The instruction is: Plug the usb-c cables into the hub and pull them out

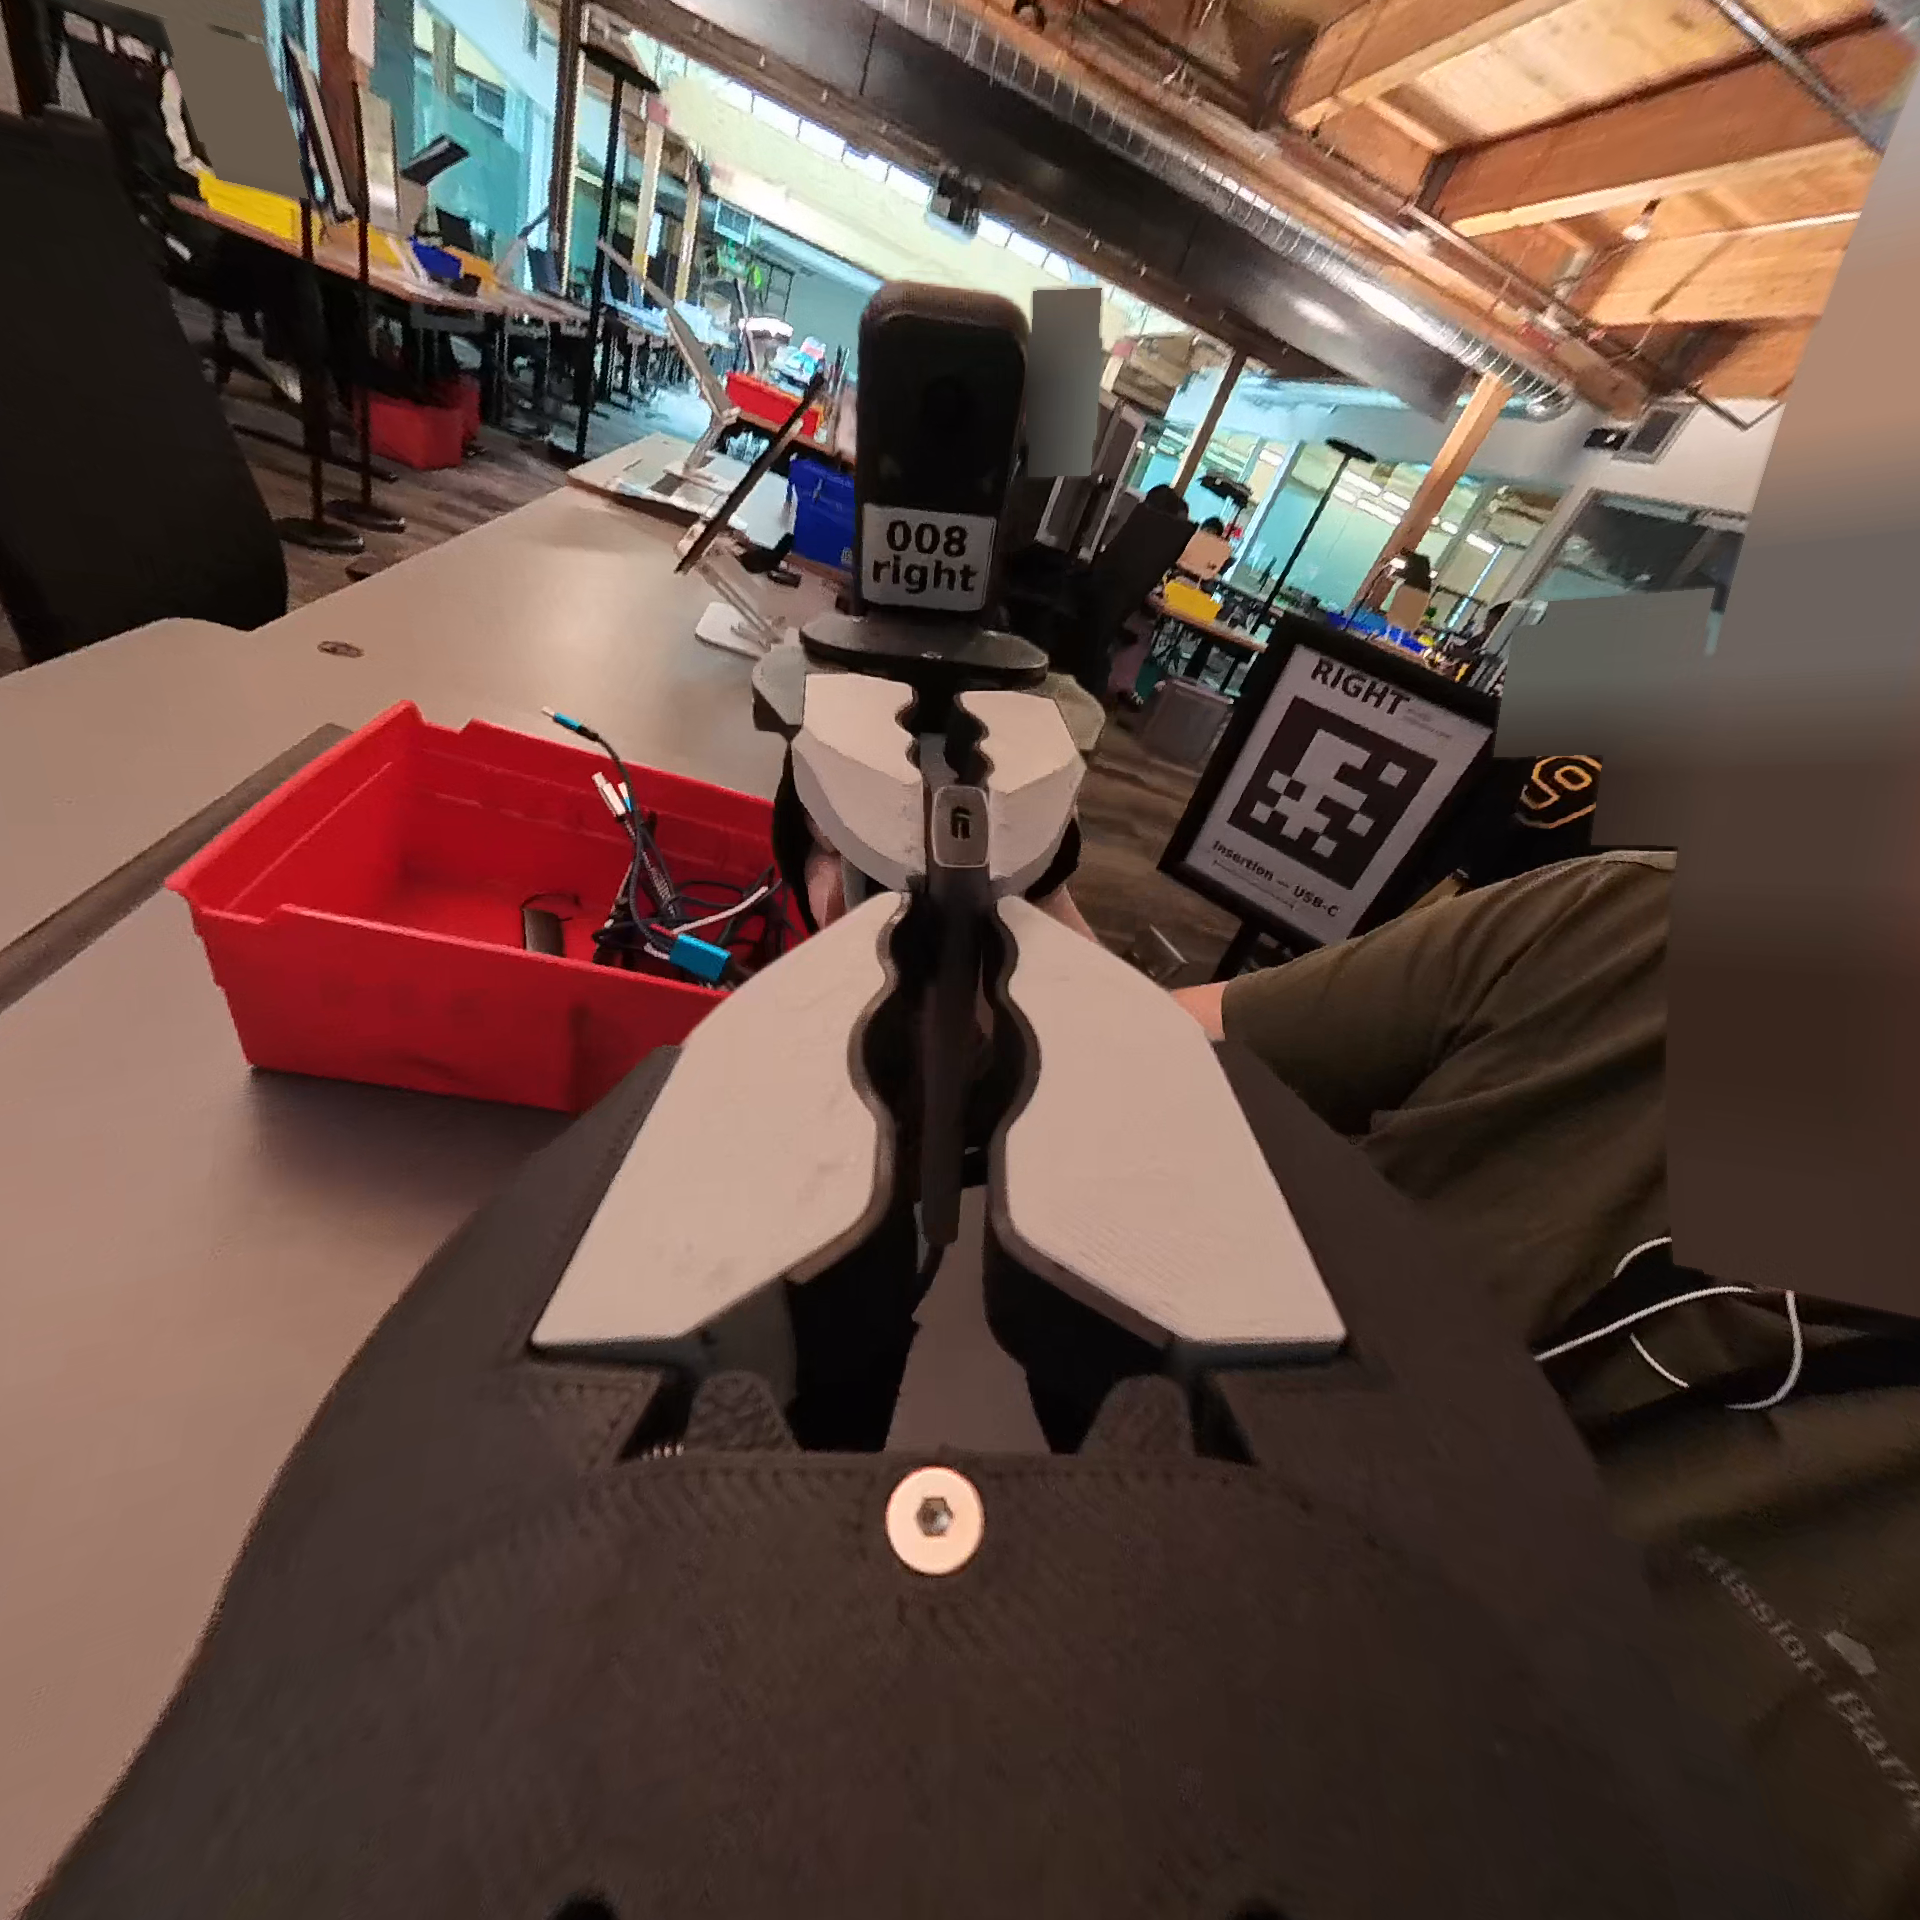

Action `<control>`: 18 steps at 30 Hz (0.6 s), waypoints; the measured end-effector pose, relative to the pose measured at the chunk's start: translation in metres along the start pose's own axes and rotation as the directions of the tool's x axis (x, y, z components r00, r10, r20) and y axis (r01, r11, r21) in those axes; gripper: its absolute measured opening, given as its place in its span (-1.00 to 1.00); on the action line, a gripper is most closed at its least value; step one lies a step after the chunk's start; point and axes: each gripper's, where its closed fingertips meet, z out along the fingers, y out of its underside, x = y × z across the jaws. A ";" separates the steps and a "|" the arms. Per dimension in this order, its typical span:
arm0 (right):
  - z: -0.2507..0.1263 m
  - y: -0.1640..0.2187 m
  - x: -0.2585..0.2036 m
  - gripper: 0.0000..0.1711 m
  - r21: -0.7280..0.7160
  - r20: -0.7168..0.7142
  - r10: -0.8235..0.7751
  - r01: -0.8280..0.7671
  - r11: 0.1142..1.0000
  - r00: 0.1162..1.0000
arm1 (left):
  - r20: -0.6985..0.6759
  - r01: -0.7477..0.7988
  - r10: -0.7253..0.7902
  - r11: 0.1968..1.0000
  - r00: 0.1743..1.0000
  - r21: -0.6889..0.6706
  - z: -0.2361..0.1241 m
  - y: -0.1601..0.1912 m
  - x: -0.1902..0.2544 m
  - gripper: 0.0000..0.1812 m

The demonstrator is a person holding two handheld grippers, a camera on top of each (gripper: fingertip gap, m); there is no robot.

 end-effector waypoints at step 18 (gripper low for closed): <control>-0.195 -0.076 0.015 -0.89 0.128 -0.501 -0.126 0.218 0.968 0.856 | 0.281 -0.217 0.105 0.888 0.954 0.405 -0.172 -0.087 0.045 -0.91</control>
